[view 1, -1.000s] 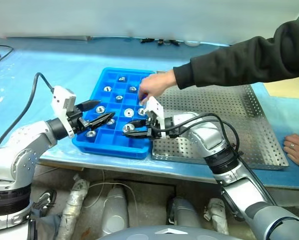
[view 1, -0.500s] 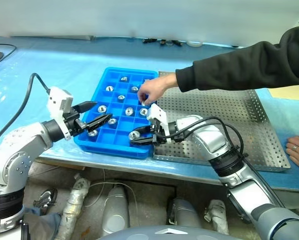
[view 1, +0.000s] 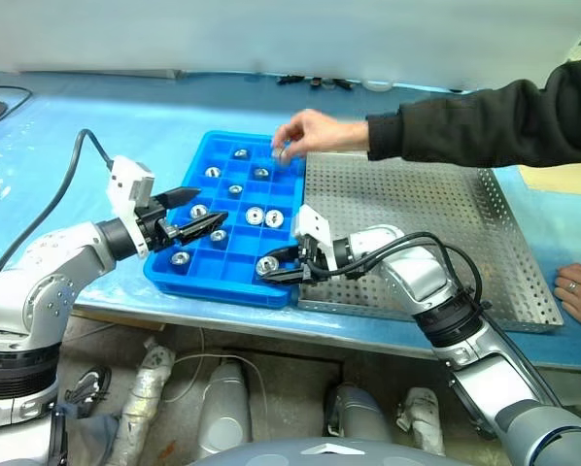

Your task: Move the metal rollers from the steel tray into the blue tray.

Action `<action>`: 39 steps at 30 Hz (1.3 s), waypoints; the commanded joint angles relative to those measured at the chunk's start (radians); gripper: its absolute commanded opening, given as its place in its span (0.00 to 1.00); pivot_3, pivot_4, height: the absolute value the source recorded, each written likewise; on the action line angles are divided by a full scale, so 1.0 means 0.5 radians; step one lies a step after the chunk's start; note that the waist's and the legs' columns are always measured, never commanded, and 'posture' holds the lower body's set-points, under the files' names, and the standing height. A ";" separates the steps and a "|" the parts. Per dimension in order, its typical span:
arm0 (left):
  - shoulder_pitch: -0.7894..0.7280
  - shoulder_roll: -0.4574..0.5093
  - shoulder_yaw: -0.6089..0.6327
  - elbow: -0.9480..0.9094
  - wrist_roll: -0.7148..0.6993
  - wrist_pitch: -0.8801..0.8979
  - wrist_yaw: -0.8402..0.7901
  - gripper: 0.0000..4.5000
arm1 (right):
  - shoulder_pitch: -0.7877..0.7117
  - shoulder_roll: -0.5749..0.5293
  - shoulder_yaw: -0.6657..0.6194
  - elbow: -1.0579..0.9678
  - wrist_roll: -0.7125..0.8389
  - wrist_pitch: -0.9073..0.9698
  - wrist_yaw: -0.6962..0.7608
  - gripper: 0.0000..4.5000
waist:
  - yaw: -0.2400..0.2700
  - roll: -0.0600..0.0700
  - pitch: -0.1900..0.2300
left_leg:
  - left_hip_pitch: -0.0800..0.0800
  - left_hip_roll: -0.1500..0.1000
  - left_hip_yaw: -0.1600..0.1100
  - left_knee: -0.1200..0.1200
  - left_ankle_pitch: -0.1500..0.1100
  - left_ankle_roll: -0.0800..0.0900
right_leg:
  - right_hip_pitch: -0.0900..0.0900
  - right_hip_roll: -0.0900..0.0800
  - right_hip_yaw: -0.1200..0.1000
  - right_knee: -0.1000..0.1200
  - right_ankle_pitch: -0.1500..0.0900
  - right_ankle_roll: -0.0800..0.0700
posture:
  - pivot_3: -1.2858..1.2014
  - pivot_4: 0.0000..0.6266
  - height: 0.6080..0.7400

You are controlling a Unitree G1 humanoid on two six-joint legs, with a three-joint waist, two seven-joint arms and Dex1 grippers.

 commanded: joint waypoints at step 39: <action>-0.335 -0.056 -0.227 0.298 0.175 -0.248 -0.151 1.00 | 0.069 -0.166 -0.599 -0.225 0.184 0.101 -0.280 1.00 | -0.004 0.000 0.000 | 0.001 0.000 0.000 0.003 0.005 -0.007 | 0.002 0.000 0.000 0.002 0.000 0.000 | 0.53 0.24 1.00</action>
